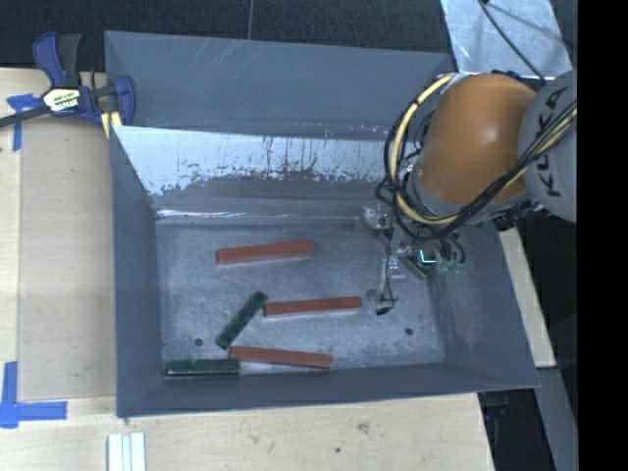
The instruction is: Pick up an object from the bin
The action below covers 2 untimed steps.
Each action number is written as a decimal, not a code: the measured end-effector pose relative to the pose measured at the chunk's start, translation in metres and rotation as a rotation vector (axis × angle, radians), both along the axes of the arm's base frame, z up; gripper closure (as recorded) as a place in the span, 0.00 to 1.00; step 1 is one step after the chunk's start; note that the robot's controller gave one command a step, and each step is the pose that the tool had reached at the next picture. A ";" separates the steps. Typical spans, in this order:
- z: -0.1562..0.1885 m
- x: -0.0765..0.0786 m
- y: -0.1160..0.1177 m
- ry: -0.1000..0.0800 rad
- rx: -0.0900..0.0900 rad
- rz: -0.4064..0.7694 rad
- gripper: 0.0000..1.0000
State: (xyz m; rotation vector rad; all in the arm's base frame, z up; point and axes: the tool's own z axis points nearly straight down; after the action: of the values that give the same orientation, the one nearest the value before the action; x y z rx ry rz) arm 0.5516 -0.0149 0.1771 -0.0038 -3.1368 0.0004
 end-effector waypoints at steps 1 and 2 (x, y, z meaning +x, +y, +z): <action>-0.098 -0.015 -0.019 0.001 0.000 -0.135 0.00; -0.107 -0.063 0.020 -0.008 0.000 -0.111 0.00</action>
Offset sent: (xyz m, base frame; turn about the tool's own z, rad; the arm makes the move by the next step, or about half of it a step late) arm -0.0136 -0.0189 -0.0941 0.1350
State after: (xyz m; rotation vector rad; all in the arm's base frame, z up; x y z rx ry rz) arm 0.4884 0.0055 0.0701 -0.1787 -3.1394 -0.0005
